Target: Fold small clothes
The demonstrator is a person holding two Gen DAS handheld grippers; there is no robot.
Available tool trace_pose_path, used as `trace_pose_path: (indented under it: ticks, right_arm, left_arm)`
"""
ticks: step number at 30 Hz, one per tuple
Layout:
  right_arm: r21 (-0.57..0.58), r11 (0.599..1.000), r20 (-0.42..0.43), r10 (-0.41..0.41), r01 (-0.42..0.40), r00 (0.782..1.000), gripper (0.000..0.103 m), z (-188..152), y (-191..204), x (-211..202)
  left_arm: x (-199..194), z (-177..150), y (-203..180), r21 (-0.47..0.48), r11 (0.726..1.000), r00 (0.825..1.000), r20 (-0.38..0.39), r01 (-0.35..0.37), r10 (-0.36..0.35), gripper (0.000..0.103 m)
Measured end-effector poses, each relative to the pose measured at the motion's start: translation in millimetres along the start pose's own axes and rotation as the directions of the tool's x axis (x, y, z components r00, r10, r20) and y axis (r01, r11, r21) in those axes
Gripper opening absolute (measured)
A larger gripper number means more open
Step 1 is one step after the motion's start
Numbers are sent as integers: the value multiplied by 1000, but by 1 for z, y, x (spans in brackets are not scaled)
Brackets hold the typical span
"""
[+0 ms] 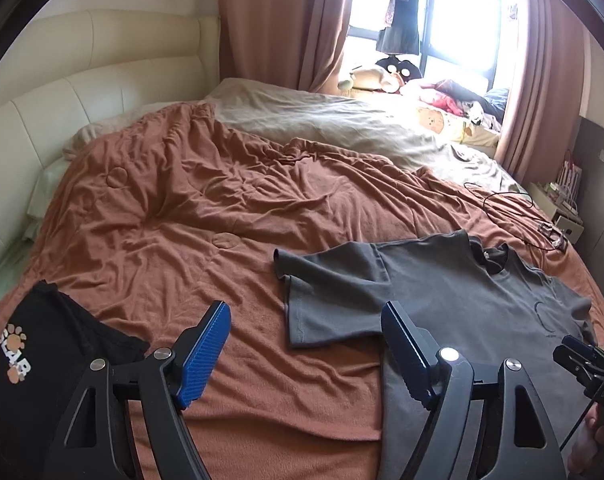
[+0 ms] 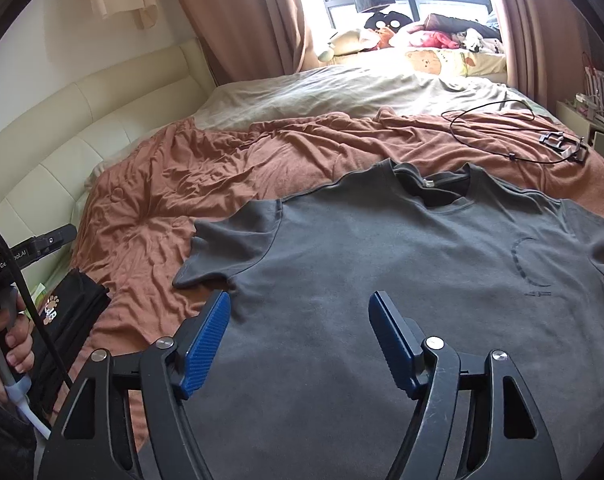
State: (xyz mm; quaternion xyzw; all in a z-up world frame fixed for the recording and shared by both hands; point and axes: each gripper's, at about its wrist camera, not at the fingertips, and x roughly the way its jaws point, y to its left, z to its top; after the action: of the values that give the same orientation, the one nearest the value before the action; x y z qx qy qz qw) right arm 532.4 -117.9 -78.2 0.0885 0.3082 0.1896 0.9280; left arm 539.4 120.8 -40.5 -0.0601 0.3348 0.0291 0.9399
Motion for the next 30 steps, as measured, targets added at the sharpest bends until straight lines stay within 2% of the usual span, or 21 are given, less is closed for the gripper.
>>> trace_pose_path:
  ticks: [4,10,19,21,25,30]
  right_arm:
    - [-12,1000,-51,4,-5,999,65,14,-4,32]
    - [13,1000,-132,25,-24,991,52,35,-21,86]
    - [82,996,-198,53,-37,979,38,61,-42,136]
    - [77,996,-207,58,-42,977,35,63,-39,146]
    - [88,994,-244,85,-66,966,24,66,-30,175]
    - [63,994,-274,101,-87,956,18,68,-12,206]
  left_arm:
    - [33,11,6,-5,1000,999,-50,7,-7,75]
    - [84,16,21,-64,998,991,-132,17,-26,60]
    - [151,21,33,-120,992,974,-219,28,-54,60]
    - [166,21,34,-126,992,969,-240,34,-63,60]
    - [192,22,39,-146,989,961,-265,38,-76,60]
    - [223,19,38,-147,988,950,-299,52,-94,60]
